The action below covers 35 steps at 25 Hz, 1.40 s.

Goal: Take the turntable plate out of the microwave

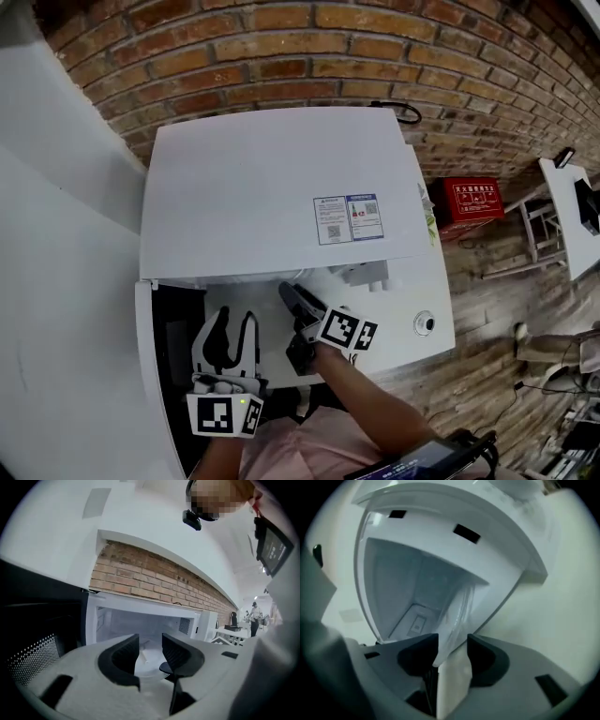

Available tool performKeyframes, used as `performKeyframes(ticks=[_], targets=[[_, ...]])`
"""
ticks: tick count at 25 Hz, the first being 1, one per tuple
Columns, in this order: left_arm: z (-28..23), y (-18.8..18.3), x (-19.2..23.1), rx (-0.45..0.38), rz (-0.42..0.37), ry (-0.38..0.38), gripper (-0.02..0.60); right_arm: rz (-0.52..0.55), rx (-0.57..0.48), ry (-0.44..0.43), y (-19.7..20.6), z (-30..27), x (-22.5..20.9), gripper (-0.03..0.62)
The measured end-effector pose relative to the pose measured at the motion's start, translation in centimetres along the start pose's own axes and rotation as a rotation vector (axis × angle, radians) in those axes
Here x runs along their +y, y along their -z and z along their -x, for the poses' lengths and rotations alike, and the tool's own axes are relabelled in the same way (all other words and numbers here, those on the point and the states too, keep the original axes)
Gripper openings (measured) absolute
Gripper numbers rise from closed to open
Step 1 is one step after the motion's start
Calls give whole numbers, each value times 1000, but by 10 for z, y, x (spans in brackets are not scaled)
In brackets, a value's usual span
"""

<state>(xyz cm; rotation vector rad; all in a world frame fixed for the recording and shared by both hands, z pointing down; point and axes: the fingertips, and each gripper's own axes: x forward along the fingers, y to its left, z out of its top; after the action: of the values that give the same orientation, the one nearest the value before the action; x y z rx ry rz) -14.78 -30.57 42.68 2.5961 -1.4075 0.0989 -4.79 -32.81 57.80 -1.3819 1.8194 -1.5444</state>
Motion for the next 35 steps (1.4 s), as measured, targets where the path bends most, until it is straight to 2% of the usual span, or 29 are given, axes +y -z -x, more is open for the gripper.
performKeyframes(ticks=[2, 4, 14, 16, 18, 20, 25, 27, 28, 29, 35], targets=[[3, -1, 0, 1, -6, -1, 161, -80, -9, -37, -1, -5, 0, 163], [4, -1, -1, -2, -8, -2, 161, -110, -27, -59, -4, -4, 1, 71], [6, -2, -5, -17, -5, 3, 161, -135, -28, -103, 21, 28, 3, 57], [7, -2, -5, -16, -4, 2, 161, -126, -27, -131, 23, 30, 5, 58], [7, -1, -6, -14, -4, 3, 161, -87, -29, -208, 17, 25, 13, 63], [7, 0, -8, -12, -1, 4, 161, -62, -33, -275, 8, 17, 18, 110], [10, 1, -8, -6, -6, -6, 161, -137, -43, -271, -5, -5, 0, 146], [11, 1, -6, -4, -8, -12, 161, -147, -38, -293, -6, -11, 3, 140], [11, 1, -4, -4, -8, -15, 161, -167, -31, -291, -3, -12, 4, 113], [11, 2, -3, -4, -7, -18, 161, -180, -22, -290, 0, -12, 5, 42], [9, 3, 0, -4, 0, -21, 161, -152, 15, -296, 20, 4, 6, 41]])
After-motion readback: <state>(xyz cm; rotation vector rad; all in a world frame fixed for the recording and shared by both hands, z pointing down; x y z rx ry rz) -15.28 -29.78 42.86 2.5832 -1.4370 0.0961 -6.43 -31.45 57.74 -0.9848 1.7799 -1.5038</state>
